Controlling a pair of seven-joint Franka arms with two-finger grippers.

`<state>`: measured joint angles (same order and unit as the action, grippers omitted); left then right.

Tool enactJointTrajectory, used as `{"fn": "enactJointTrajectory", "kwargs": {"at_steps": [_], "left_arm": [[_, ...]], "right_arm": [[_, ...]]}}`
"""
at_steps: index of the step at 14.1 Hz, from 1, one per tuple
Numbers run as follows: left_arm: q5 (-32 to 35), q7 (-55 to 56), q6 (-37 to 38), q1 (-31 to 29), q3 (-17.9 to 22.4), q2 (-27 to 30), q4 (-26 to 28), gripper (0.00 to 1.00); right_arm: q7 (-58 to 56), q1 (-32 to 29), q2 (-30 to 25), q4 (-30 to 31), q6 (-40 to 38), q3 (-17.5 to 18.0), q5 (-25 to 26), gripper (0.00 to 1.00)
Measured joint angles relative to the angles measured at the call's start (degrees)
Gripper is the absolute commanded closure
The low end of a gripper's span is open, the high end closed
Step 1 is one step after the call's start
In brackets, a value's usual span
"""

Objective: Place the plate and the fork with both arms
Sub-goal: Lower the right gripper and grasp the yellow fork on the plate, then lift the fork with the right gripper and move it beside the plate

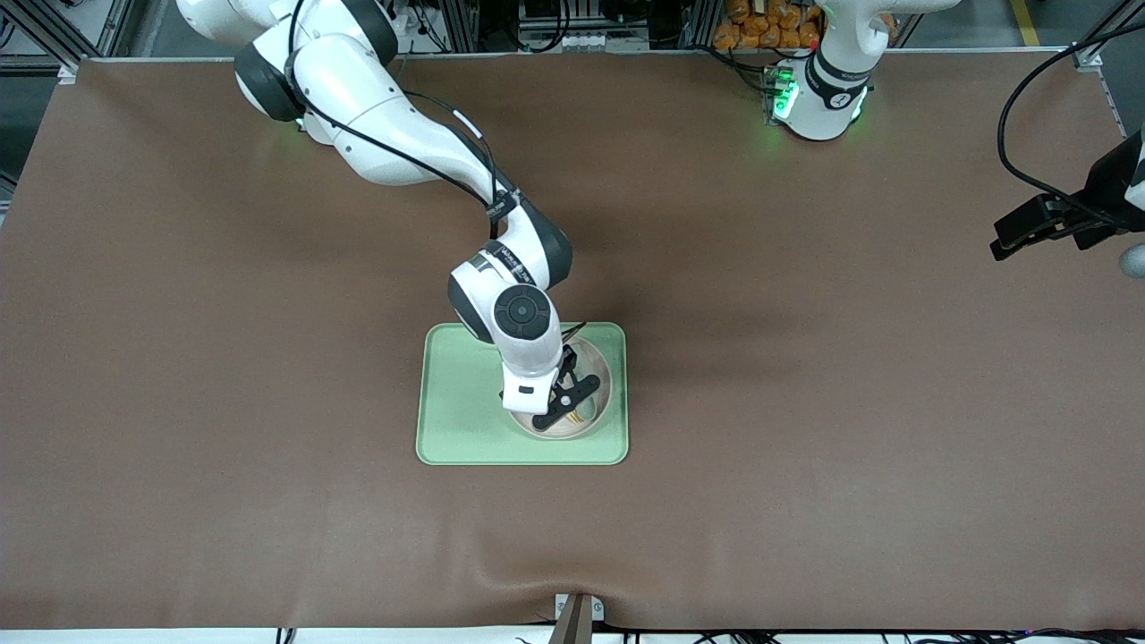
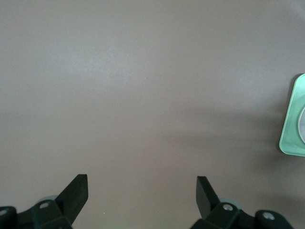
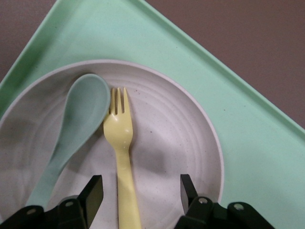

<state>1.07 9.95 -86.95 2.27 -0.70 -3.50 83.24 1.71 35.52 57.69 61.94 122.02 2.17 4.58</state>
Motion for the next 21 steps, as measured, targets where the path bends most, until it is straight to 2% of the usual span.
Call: {"fn": "enactJointTrajectory", "kwargs": {"at_steps": [5,7,9,10,11,17,21], "left_arm": [[0.01,0.00,0.00,0.00,-0.02,0.47,0.41,0.00],[0.01,0.00,0.00,0.00,-0.05,0.47,0.75,0.00],[0.01,0.00,0.00,0.00,-0.11,0.47,0.89,0.00],[0.01,0.00,0.00,0.00,-0.13,0.47,0.90,0.00],[0.01,0.00,0.00,0.00,-0.13,0.47,0.91,0.00],[0.01,0.00,0.35,0.00,-0.15,0.64,1.32,0.00],[0.01,0.00,0.42,0.00,-0.23,0.84,1.46,0.00]], "right_arm": [[0.00,0.56,1.27,0.83,2.58,0.00,0.01,0.28],[0.00,0.62,1.72,1.00,3.51,0.01,0.04,0.37],[0.00,0.64,1.70,0.99,3.51,0.01,0.07,0.56],[0.00,0.65,1.68,0.98,3.55,0.02,0.07,0.74],[0.00,0.66,1.60,0.94,3.58,0.00,0.07,1.00],[3.32,0.66,1.12,0.87,3.37,-0.09,0.08,1.00],[5.46,0.65,0.61,-0.07,-0.32,-0.01,-0.13,1.00]]}}
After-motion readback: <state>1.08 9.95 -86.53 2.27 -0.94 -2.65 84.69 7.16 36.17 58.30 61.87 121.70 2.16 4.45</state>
